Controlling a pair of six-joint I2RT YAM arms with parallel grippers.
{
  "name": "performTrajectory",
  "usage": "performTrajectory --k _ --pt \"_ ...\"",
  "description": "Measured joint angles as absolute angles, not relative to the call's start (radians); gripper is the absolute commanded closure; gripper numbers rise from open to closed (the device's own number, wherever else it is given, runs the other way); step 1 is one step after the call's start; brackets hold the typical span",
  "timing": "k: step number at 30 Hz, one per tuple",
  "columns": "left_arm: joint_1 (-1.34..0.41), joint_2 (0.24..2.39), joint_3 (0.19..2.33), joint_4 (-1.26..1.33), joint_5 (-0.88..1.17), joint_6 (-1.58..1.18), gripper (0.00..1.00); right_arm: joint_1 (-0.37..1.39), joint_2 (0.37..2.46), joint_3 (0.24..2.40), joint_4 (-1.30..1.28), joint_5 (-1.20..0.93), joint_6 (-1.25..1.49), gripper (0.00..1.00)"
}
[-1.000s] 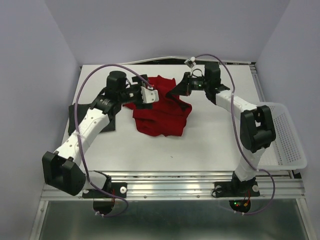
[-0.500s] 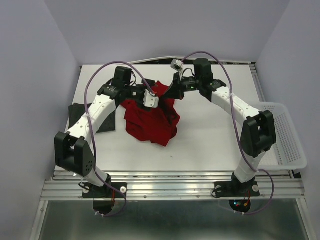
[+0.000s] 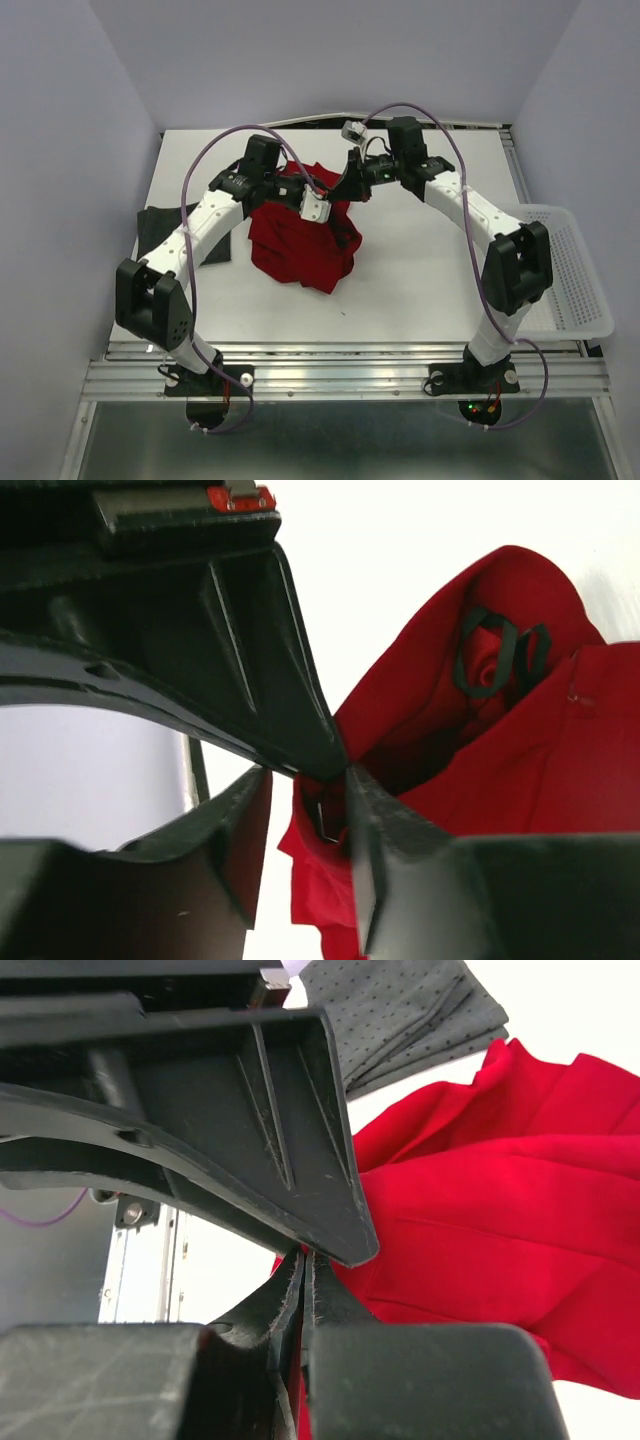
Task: Fold and stack the skirts
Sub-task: Flatten the skirt out
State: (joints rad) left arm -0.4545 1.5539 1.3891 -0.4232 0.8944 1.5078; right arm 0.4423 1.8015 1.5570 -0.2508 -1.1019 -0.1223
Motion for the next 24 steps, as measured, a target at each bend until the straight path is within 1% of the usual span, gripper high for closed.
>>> performTrajectory --k 1,3,4,7,8,9,10,11,12,13,16,18,19,22,24 --pt "-0.455 1.556 1.390 -0.419 0.891 1.493 0.69 0.441 1.802 1.563 -0.256 -1.102 -0.124 0.99" --pt "-0.454 1.562 1.390 -0.411 0.880 1.466 0.69 0.438 1.801 1.565 -0.259 -1.103 -0.124 0.99" --pt "-0.454 1.562 1.390 -0.412 0.877 1.456 0.67 0.437 1.801 1.566 -0.262 -1.102 -0.124 0.99" --pt "-0.454 1.562 1.390 -0.405 0.870 1.417 0.52 0.437 1.801 1.570 -0.264 -1.106 -0.123 0.99" --pt "-0.455 1.562 1.388 -0.394 0.869 1.399 0.54 0.439 1.801 1.576 -0.263 -1.112 -0.120 0.99" --pt "-0.457 1.562 1.383 -0.377 0.863 1.372 0.72 0.441 1.801 1.584 -0.262 -1.119 -0.118 0.99" --pt "-0.458 1.562 1.376 -0.360 0.860 1.349 0.84 0.443 1.800 1.588 -0.262 -1.122 -0.118 0.96" --pt "-0.459 1.562 1.372 -0.349 0.855 1.324 0.99 0.446 1.798 1.593 -0.262 -1.124 -0.116 0.87" --pt "-0.460 1.562 1.370 -0.340 0.830 1.279 1.00 0.448 1.792 1.596 -0.267 -1.122 -0.115 0.75" --pt "-0.457 1.562 1.371 -0.331 0.823 1.247 1.00 0.445 1.787 1.596 -0.267 -1.118 -0.109 0.56" --pt "-0.461 1.589 1.413 -0.313 0.752 1.107 1.00 0.443 1.774 1.608 -0.262 -1.096 -0.072 0.33" --pt "-0.463 1.609 1.446 -0.291 0.695 1.000 1.00 0.427 1.758 1.610 -0.253 -1.076 -0.031 0.28" --pt "-0.463 1.614 1.456 -0.278 0.667 0.957 1.00 0.413 1.747 1.610 -0.250 -1.070 -0.007 0.22" --pt "-0.464 1.616 1.470 -0.238 0.539 0.814 1.00 0.313 1.705 1.596 -0.196 -1.046 0.087 0.20" --pt "-0.464 1.642 1.520 -0.238 0.425 0.702 1.00 0.223 1.663 1.553 -0.146 -1.018 0.145 0.21"
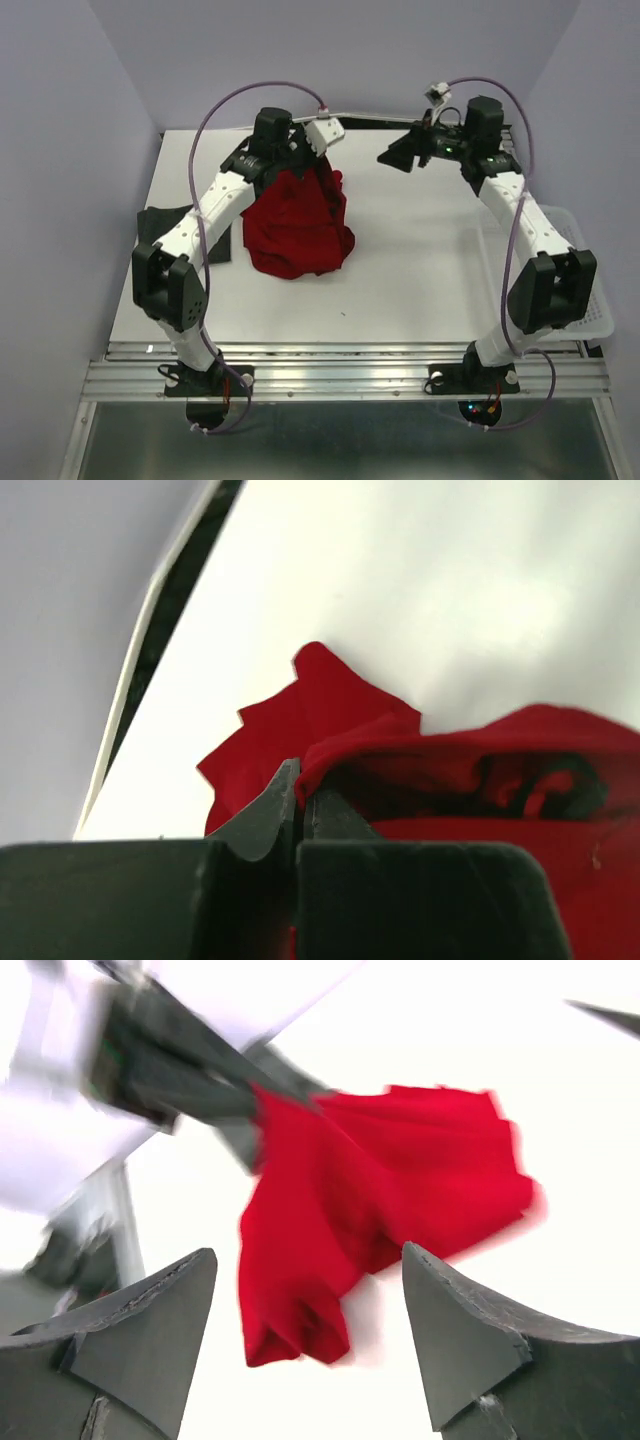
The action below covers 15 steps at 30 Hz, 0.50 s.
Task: Fold and stack the skirts
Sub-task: Flatten the skirt out
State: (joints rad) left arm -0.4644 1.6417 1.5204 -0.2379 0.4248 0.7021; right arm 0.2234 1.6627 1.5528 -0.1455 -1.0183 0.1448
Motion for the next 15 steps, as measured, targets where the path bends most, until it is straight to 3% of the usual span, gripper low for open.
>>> performTrajectory --k 4,8,12,15 --pt "-0.458 1.800 1.774 -0.270 0.225 0.484 1.00 0.097 1.556 1.367 -0.067 -0.963 0.258 0.25" --pt "-0.439 1.966 2.012 -0.331 0.112 0.308 1.00 0.138 1.491 1.122 0.052 -0.968 0.364 0.28" --pt "-0.424 2.012 2.045 -0.366 0.079 0.202 1.00 0.216 1.497 0.970 0.091 -0.931 0.406 0.32" --pt "-0.418 2.018 2.045 -0.386 0.069 0.164 1.00 0.250 1.538 0.971 0.109 -0.886 0.412 0.30"
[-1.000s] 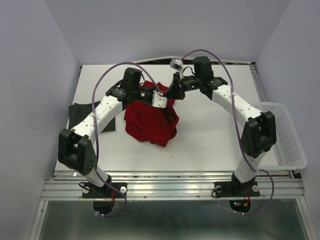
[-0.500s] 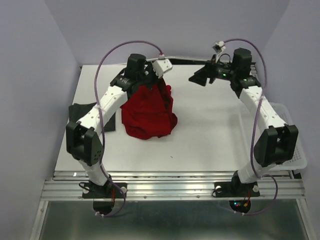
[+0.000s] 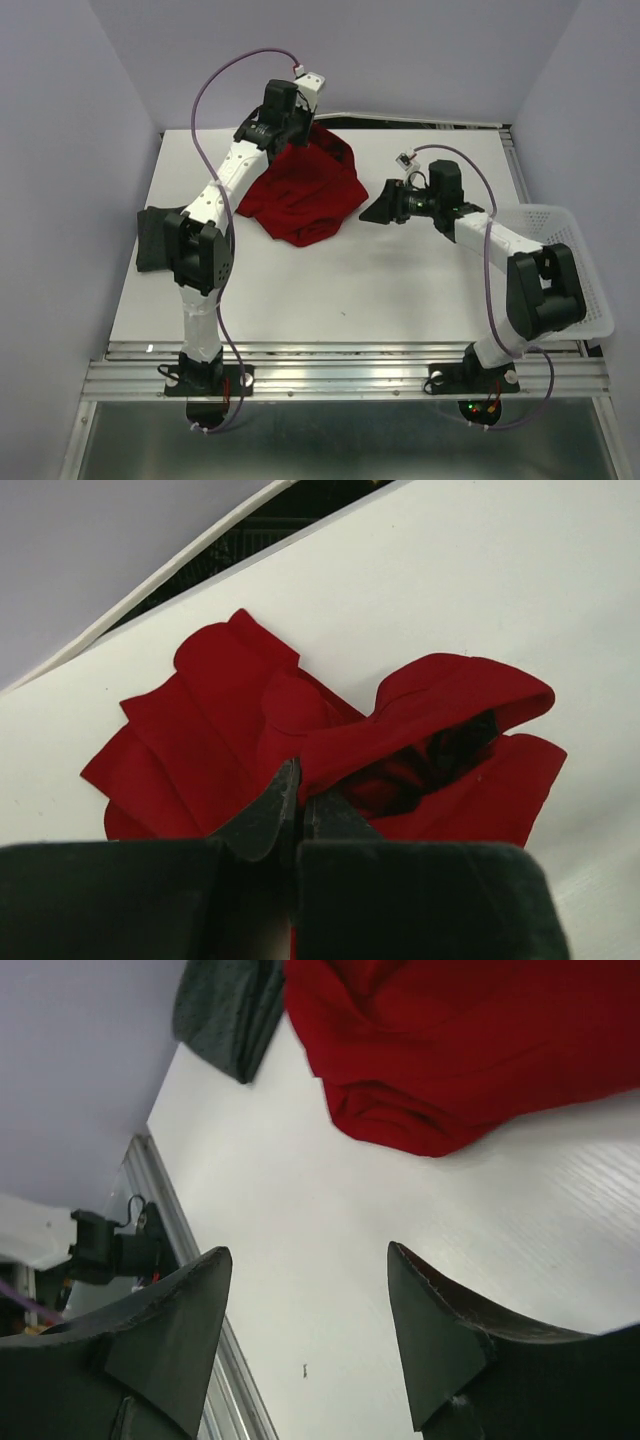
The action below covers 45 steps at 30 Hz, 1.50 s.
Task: Fold and stack the skirts
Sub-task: Flatten the skirt out
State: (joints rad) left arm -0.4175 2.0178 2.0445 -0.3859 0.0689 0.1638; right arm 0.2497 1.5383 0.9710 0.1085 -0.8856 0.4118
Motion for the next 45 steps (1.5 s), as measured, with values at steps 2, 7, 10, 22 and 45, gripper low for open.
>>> performTrajectory --k 2,7,10,22,45 --pt "-0.418 2.018 2.045 -0.387 0.067 0.151 1.00 0.252 1.589 0.992 0.123 -0.842 0.420 0.26" --pt "-0.418 2.018 2.045 -0.387 0.067 0.148 1.00 0.249 1.758 1.058 0.186 -0.743 0.477 0.22" --pt "-0.411 2.017 2.043 -0.387 0.075 0.149 1.00 0.239 1.830 1.058 0.261 -0.731 0.517 0.22" --pt "-0.313 2.017 2.045 -0.457 0.297 0.231 1.00 0.197 2.071 1.205 0.569 -0.908 0.469 0.13" --pt "-0.273 2.033 2.236 -0.558 0.279 0.265 1.00 0.172 2.008 1.430 0.329 -1.000 0.270 0.99"
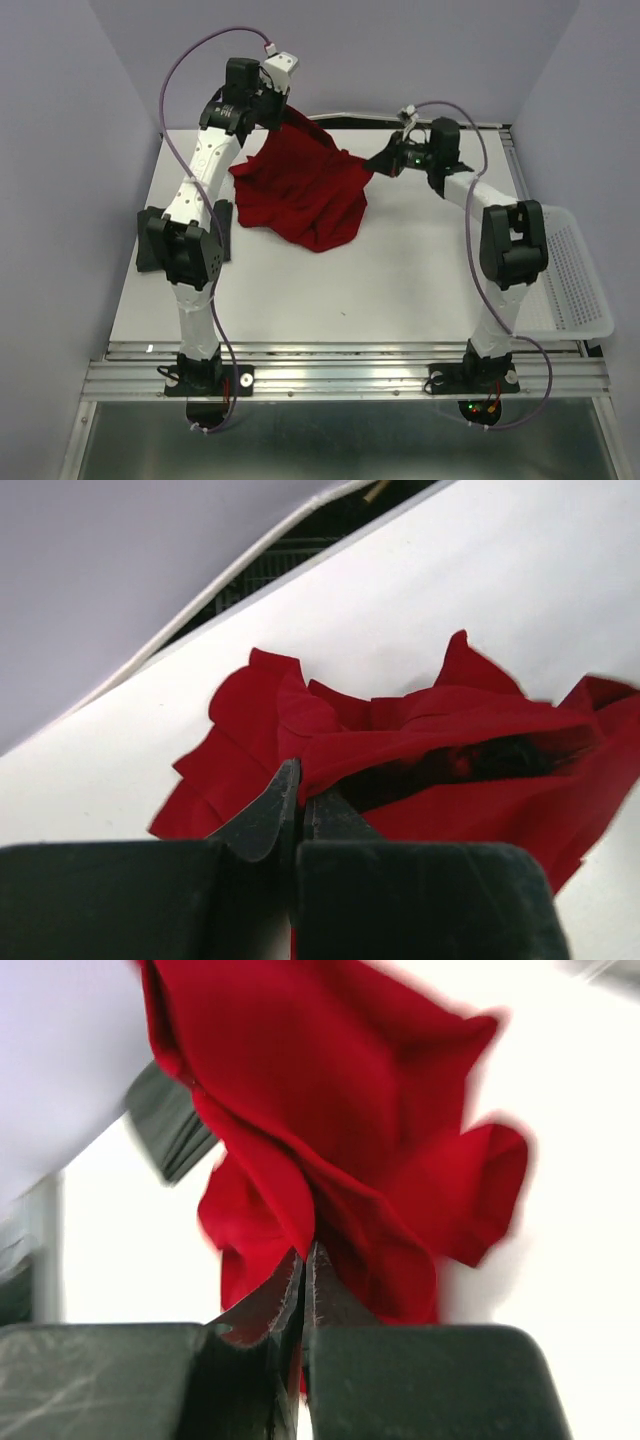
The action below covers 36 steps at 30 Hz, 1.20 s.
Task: Fold and stack the skirts
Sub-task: Flatten the skirt out
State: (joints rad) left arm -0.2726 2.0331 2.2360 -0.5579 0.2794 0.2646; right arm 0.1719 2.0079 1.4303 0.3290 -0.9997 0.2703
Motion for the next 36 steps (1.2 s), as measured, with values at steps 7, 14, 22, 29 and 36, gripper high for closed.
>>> performTrajectory --k 7,14,22,29,36 --pt "-0.286 1.912 2.118 -0.453 0.164 0.278 1.00 0.106 1.789 1.668 0.023 -0.776 0.020 0.99" --pt "-0.313 1.622 1.916 -0.383 0.232 0.237 1.00 0.136 1.553 1.675 -0.210 -0.677 -0.115 0.99" --pt "-0.319 1.276 1.733 -0.389 0.449 0.107 1.00 0.153 1.296 1.723 -0.447 -0.682 -0.184 0.99" --pt "-0.319 1.253 1.627 -0.416 0.500 -0.009 0.94 0.154 1.335 1.794 -0.582 -0.691 -0.250 0.99" --pt "-0.300 1.521 1.624 -0.508 0.406 -0.039 0.31 0.148 1.620 1.736 -0.585 -0.646 -0.251 0.28"
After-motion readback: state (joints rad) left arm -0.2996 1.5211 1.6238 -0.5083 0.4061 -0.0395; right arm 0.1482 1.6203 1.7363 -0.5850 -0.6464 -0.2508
